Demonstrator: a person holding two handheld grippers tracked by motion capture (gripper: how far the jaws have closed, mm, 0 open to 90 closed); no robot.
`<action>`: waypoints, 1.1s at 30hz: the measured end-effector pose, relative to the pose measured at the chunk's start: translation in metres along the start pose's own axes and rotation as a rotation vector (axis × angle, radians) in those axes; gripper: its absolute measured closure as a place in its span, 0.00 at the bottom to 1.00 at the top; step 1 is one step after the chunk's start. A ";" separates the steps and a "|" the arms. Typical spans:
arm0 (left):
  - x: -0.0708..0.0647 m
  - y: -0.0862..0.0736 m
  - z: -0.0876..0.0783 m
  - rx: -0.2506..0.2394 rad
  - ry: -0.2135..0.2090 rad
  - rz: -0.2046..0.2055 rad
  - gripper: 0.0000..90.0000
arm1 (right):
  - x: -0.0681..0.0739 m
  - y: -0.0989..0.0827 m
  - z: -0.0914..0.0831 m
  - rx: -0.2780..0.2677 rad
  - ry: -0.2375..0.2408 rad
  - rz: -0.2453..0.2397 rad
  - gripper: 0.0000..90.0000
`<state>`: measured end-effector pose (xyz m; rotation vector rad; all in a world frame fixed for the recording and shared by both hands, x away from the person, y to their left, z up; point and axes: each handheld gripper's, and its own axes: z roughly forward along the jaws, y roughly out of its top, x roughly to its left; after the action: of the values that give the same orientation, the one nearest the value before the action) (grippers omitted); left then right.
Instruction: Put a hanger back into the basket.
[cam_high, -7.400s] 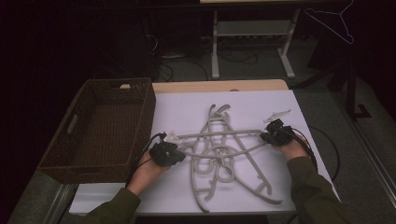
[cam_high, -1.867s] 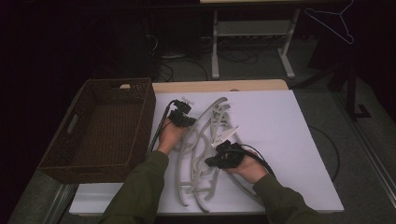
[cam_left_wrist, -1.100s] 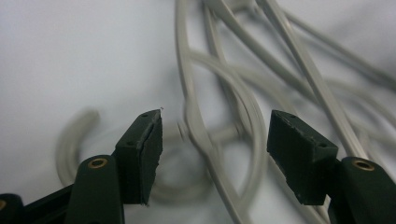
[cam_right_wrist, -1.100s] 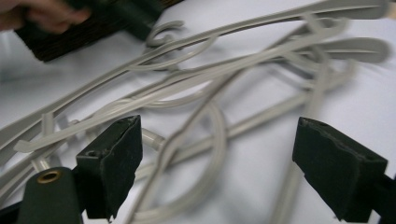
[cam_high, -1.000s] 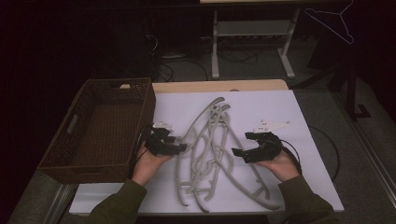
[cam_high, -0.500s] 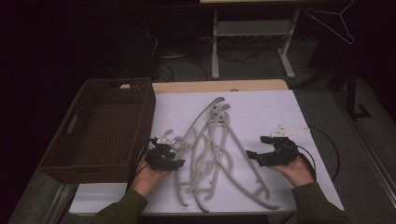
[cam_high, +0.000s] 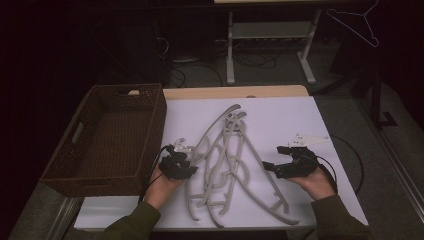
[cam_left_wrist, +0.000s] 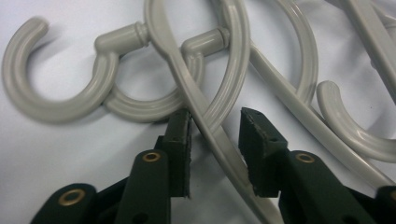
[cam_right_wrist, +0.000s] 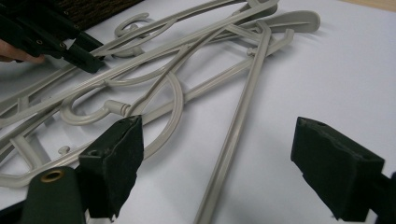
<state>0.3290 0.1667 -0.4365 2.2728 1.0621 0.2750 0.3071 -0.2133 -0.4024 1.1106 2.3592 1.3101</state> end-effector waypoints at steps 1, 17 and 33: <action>0.001 0.000 0.000 0.001 -0.003 -0.015 0.73 | 0.000 0.000 0.000 -0.001 -0.001 0.000 0.19; 0.016 0.006 -0.002 -0.089 0.015 -0.141 0.83 | -0.001 0.001 0.000 -0.009 0.002 0.004 0.20; 0.018 0.027 -0.022 -0.207 -0.055 -0.112 0.91 | -0.001 0.001 -0.001 -0.011 0.004 0.013 0.20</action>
<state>0.3489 0.1767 -0.4041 2.0186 1.0761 0.2624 0.3078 -0.2148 -0.4011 1.1228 2.3486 1.3301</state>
